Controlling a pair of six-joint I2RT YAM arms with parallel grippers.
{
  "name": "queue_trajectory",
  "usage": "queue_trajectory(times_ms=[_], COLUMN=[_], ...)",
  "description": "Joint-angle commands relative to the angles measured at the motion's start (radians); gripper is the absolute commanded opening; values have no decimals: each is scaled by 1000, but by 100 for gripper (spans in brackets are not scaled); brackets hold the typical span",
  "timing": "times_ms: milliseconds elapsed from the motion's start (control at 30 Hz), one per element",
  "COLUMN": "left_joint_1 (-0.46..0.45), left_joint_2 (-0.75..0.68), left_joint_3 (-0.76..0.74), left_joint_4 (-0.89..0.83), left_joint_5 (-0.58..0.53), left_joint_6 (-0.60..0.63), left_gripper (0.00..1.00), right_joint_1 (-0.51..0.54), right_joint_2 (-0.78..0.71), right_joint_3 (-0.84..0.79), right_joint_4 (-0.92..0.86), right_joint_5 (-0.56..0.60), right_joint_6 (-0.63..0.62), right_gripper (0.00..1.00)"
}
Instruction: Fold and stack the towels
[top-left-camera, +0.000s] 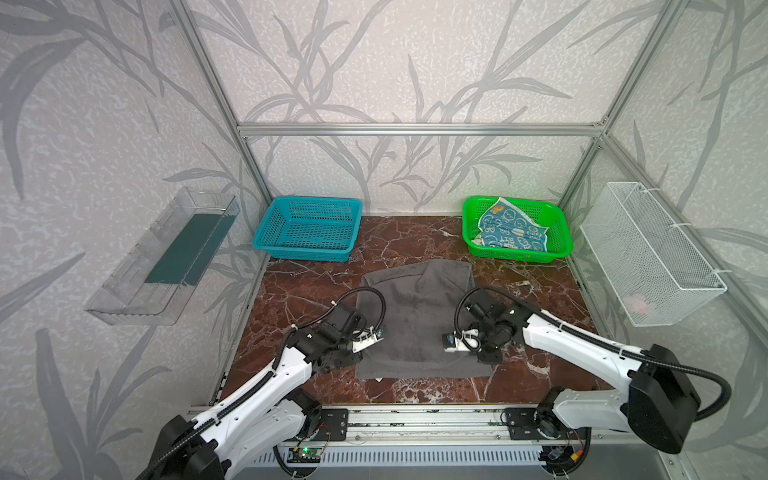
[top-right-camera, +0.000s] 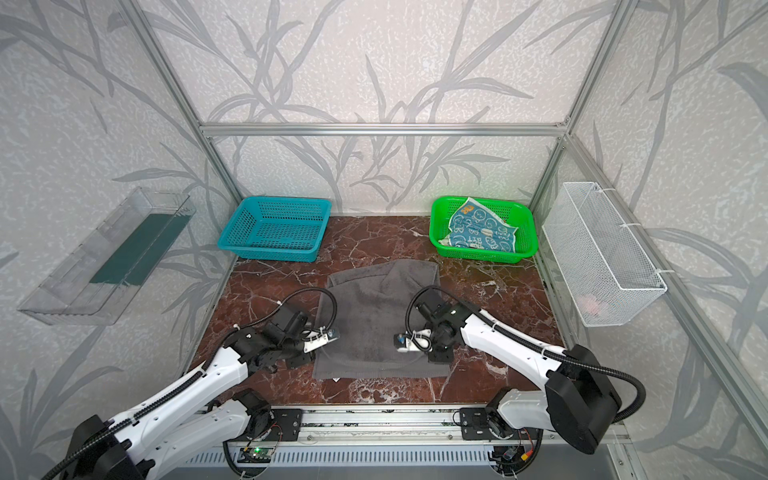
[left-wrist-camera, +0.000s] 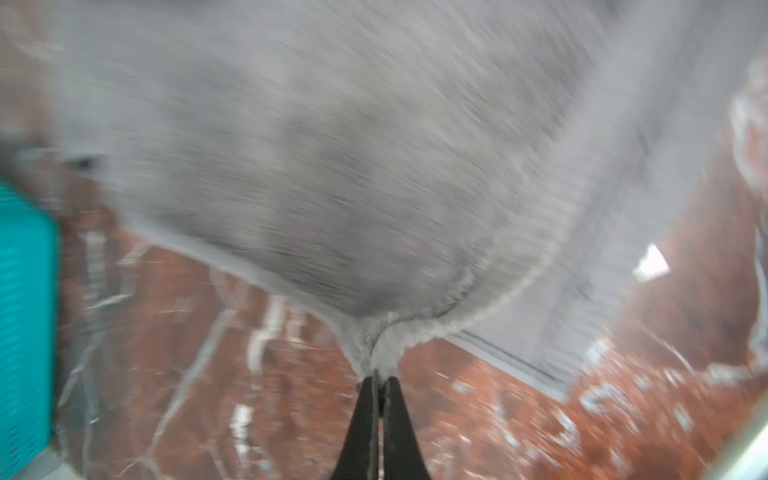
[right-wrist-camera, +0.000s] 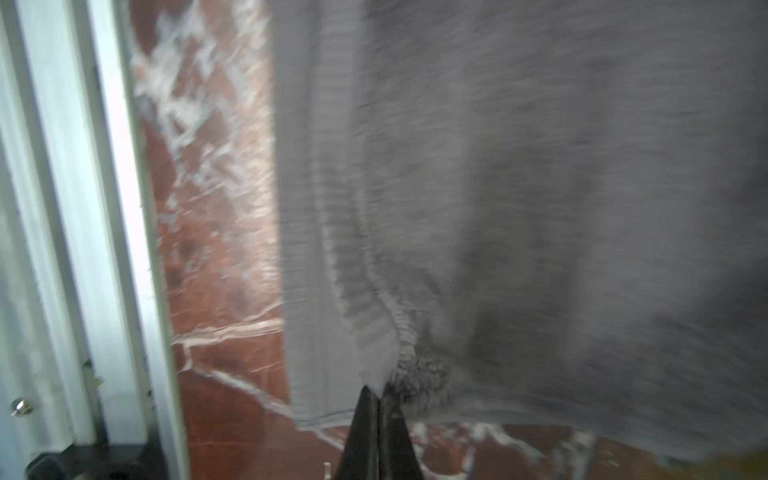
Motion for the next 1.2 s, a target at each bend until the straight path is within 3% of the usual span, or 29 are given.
queue_trajectory(times_ms=[0,167,333,567,733,1000,1167], left_joint_1=[120,232,298,313,317,347,352], left_joint_2=[83,335,585,763,784,819,805], left_joint_3=[155,418,738,1041,1077,1166,1054], left_joint_4=[230,417,595,796,894,851,898], left_joint_5=[139,200,194,176,163,178,199], left_joint_6=[-17,16,-2,-52,-20,39,16], left_gripper=[0,0,0,0,0,0,0], right_joint_1=[-131,-254,-360,-376,-376,-375,-373], right_joint_2=[42,260,463,603,589,537,523], right_joint_3=[197,567,927,1271,1262,1191,1125], right_joint_4=[105,105,185,233,298,336,323], right_joint_5=[-125,-109,-75,-45,-47,-100,-92], right_joint_6=[0,-1,106,103,78,53,40], right_gripper=[0,0,0,0,0,0,0])
